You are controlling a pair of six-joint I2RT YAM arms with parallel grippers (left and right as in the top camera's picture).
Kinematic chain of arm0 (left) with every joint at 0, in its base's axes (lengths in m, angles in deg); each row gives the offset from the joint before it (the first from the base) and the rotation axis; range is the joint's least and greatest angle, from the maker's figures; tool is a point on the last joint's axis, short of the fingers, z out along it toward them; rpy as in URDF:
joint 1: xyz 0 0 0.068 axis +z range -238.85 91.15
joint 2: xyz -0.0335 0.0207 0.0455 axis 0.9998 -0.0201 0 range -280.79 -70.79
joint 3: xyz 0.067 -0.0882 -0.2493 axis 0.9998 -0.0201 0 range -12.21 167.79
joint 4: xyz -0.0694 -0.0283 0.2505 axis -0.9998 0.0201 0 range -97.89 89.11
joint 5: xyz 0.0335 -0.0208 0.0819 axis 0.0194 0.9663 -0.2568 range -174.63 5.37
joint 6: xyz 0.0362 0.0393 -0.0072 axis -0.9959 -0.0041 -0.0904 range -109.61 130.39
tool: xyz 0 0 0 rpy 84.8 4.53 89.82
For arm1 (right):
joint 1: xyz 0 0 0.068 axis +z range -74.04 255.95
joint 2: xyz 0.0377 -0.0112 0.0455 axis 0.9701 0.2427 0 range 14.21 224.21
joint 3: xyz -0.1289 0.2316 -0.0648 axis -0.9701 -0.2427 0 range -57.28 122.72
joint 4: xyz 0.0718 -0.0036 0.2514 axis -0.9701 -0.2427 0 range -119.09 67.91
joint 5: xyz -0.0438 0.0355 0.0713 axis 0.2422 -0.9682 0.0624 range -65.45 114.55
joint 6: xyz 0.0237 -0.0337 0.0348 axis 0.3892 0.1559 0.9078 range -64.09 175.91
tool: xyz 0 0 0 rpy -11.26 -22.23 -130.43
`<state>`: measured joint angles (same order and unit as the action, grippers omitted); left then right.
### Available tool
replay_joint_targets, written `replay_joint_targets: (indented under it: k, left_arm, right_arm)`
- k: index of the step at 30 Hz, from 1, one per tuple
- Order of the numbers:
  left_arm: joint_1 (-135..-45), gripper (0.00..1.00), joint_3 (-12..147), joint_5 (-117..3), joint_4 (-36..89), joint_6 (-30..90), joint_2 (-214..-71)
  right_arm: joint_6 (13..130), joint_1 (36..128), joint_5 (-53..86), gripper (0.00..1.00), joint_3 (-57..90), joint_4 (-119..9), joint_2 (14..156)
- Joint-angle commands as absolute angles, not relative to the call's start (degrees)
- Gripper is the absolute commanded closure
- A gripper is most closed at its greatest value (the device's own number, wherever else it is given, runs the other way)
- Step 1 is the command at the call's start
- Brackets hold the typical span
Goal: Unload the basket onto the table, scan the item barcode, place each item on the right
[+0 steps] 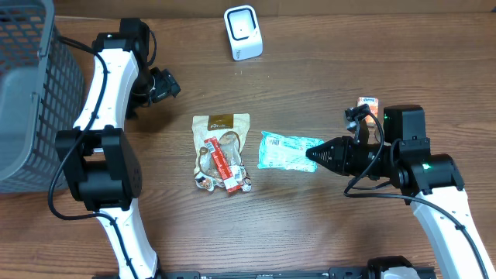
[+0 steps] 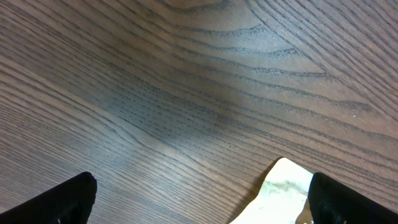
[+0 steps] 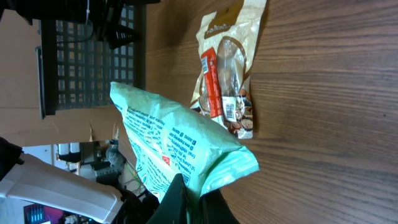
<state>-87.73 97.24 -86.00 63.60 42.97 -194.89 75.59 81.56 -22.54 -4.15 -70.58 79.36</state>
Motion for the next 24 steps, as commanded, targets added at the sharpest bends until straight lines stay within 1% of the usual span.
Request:
replay_joint_targets:
  k: [1, 3, 9, 14, 20, 22, 24]
  left_arm:
    - [-88.1, 0.0, 98.1, -86.5, 63.6, 42.3, -194.0]
    - [-88.1, 0.0, 98.1, -86.5, 63.6, 42.3, -194.0]
    - [-88.1, 0.0, 98.1, -86.5, 63.6, 42.3, -194.0]
    - [-88.1, 0.0, 98.1, -86.5, 63.6, 42.3, -194.0]
    - [-88.1, 0.0, 98.1, -86.5, 63.6, 42.3, -194.0]
    - [-88.1, 0.0, 98.1, -86.5, 63.6, 42.3, -194.0]
    - [-88.1, 0.0, 98.1, -86.5, 63.6, 42.3, -194.0]
  right_arm:
    - [77.4, 81.2, -22.0, 0.96, -4.0, -67.9, 78.5]
    - [80.1, 81.2, -20.4, 0.96, -4.0, -66.5, 78.5]
    - [83.1, 81.2, -19.0, 0.96, -3.3, -61.8, 79.0]
    - [83.1, 81.3, -17.0, 0.96, 2.9, -61.8, 83.5]
    - [82.7, 82.4, -12.5, 0.96, 16.0, -63.5, 90.6]
    - [80.4, 82.6, -8.2, 0.96, 23.7, -67.6, 93.8]
    - [77.3, 82.7, -4.0, 0.96, 34.4, -74.9, 98.5]
